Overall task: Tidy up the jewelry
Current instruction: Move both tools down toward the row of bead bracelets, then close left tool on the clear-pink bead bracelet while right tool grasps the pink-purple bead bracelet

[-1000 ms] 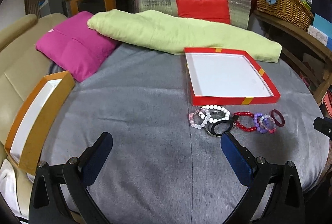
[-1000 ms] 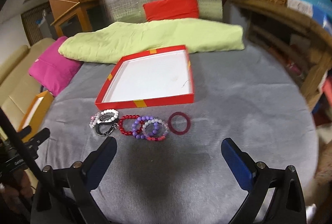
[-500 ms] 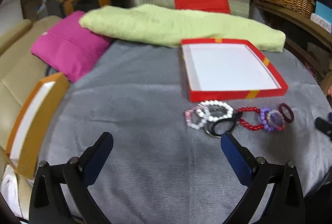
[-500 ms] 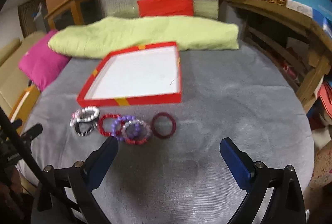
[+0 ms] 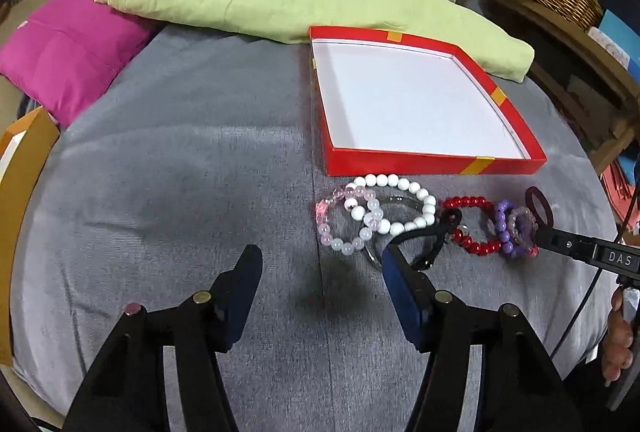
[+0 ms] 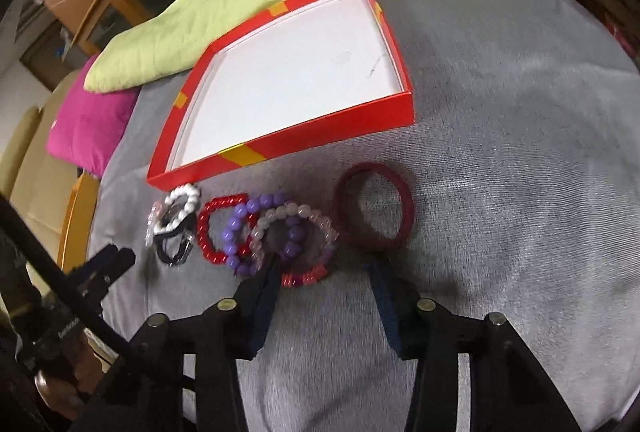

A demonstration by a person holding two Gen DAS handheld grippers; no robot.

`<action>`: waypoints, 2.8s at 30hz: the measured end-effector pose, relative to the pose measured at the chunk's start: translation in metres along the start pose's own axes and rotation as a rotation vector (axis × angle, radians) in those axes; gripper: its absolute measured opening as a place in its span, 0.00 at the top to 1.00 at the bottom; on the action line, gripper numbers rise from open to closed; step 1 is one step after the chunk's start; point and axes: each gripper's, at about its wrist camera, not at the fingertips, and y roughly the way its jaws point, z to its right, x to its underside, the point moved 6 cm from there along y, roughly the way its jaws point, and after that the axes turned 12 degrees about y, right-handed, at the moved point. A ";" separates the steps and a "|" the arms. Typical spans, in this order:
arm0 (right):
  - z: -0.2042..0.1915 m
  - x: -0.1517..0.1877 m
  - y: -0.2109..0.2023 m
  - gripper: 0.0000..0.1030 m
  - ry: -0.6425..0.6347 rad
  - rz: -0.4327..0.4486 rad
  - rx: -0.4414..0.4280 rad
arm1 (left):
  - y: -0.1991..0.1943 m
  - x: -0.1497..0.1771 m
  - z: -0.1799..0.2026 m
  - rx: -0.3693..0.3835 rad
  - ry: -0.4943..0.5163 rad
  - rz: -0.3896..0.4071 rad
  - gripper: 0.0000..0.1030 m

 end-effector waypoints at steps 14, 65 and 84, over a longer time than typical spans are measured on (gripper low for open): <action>-0.011 0.003 -0.002 0.94 -0.038 0.015 -0.030 | 0.029 -0.019 0.011 0.030 0.045 -0.016 0.66; -0.018 0.001 0.001 0.90 -0.035 0.042 -0.056 | 0.031 -0.013 -0.019 0.028 0.001 0.015 0.92; -0.040 -0.001 -0.015 0.93 -0.166 0.168 -0.061 | 0.035 -0.016 -0.024 0.031 -0.029 0.042 0.93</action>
